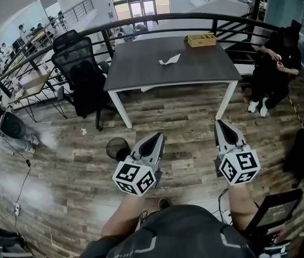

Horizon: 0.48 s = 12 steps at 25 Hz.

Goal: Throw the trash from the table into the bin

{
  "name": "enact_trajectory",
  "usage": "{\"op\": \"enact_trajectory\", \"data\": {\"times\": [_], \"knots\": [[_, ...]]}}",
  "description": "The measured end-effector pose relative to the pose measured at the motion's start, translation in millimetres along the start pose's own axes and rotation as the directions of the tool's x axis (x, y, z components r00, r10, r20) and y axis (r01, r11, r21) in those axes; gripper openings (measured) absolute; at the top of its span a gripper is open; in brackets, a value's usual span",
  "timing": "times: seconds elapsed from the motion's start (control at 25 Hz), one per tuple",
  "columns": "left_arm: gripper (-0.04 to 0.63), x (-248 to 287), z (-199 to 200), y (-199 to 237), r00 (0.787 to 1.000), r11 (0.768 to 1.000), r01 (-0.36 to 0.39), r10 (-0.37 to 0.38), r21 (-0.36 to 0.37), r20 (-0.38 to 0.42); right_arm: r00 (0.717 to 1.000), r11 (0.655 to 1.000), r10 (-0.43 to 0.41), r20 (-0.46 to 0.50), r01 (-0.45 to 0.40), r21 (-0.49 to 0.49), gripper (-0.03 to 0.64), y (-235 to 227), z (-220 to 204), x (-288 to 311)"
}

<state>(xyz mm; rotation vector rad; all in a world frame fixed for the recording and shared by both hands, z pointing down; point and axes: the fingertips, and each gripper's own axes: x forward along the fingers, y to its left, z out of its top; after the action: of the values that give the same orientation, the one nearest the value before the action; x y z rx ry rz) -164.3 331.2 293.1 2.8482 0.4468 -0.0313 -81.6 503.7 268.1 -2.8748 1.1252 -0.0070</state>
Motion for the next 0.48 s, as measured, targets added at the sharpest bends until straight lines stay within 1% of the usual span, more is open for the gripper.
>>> {"op": "enact_trajectory", "data": {"times": [0.24,0.4,0.48], "knots": [[0.008,8.6,-5.3,22.8,0.998,0.999,0.053,-0.053,-0.007,-0.016,0.999,0.999,-0.035,-0.014,0.035,-0.005,0.008,7.0,-7.4,24.7],[0.008,19.2,-5.6,37.7,0.999,0.999,0.05,-0.051,-0.014,-0.02,0.998,0.999,-0.051,-0.029,0.051,0.006,0.008,3.0,-12.8,36.8],[0.008,29.0,-5.5,40.2,0.998,0.998,0.052,-0.052,-0.019,-0.019,0.998,0.999,-0.052,-0.033,0.052,-0.004,0.009,-3.4,-12.9,41.8]]}}
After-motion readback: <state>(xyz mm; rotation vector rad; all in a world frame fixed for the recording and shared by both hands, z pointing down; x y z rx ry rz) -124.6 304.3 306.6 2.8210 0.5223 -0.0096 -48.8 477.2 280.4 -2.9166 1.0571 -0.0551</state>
